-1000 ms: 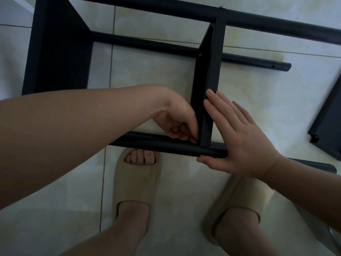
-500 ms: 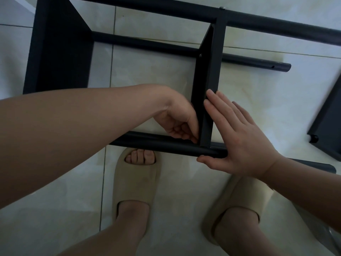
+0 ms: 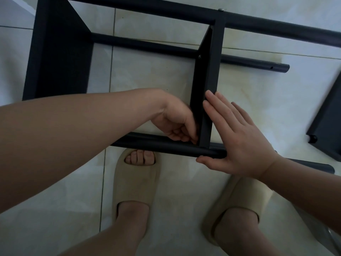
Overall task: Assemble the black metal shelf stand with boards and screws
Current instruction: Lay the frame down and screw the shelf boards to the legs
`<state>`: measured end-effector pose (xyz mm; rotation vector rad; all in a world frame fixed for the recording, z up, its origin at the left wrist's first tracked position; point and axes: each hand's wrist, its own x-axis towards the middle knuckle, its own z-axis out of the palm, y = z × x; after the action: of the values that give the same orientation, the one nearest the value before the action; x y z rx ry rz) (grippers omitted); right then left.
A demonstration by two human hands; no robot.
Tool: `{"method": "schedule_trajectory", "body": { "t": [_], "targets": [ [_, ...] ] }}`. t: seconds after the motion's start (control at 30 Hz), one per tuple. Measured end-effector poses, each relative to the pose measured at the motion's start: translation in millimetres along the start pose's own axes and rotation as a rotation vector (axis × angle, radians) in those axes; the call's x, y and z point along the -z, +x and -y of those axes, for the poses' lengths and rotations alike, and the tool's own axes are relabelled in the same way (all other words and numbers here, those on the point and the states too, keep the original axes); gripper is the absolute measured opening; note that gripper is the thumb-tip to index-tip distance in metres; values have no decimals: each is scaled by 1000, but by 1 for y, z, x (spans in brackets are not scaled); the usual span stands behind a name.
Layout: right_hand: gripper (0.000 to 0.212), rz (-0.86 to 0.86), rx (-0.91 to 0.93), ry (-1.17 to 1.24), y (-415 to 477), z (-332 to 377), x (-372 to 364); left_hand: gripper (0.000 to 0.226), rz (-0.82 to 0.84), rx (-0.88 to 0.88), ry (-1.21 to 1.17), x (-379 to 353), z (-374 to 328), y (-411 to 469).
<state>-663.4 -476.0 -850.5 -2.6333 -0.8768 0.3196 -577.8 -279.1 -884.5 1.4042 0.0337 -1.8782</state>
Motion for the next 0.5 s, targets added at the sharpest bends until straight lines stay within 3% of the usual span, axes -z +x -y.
{"method": "schedule_trajectory", "body": {
  "t": [0.5],
  "targets": [
    [106,-6,4,-6,0,1,0,14,14,-38,-5,-2,4,-2]
  ]
}}
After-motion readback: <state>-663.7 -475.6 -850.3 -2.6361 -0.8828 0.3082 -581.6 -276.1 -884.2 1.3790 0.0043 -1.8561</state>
